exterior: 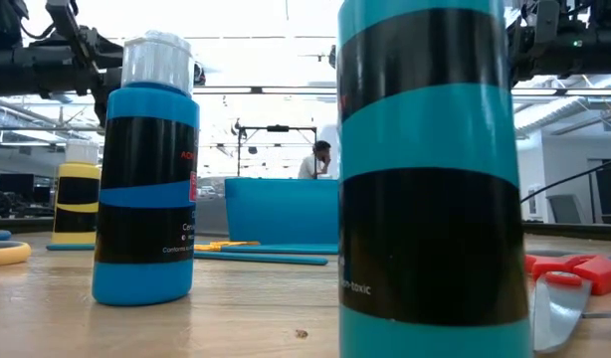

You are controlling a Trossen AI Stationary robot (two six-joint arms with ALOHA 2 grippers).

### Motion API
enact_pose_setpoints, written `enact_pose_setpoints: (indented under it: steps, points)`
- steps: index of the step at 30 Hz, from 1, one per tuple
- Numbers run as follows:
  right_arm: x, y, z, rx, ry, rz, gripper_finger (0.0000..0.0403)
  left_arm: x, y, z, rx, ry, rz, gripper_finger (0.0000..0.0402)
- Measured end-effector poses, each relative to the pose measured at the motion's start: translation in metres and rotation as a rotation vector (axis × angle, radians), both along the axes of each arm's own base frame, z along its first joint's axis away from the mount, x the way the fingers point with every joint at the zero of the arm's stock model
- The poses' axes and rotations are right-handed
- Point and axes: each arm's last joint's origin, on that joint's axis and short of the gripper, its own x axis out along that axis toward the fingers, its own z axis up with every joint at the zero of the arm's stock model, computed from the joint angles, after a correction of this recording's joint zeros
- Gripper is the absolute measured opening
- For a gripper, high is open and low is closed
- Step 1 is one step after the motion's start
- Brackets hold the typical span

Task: Pick & Place Paint Supplies
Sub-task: Put the yellow paint bottle into the right black bin

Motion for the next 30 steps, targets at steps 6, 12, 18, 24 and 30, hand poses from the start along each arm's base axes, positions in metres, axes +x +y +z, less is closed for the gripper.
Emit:
enact_pose_setpoints:
  steps: [6,12,18,24,30]
  points:
    - [0.002,-0.001,0.003,-0.089,0.001,-0.019,0.0201,0.0,0.0,0.002,-0.029,-0.029,-0.007,0.0081]
    - [0.004,-0.002,0.006,-0.162,-0.01,-0.035,0.0201,0.003,-0.003,-0.001,0.062,0.024,-0.064,0.0081]
    - [0.01,-0.004,0.007,-0.169,-0.026,-0.036,0.0201,0.008,-0.002,-0.004,-0.056,0.037,-0.027,0.0081]
    - [0.015,-0.006,0.007,-0.168,-0.028,-0.036,0.0201,0.017,-0.012,0.007,0.062,0.008,-0.136,0.0096]
    - [0.02,-0.008,0.004,-0.141,-0.007,-0.03,0.0201,0.033,-0.023,0.056,0.258,0.237,-0.213,0.0178]
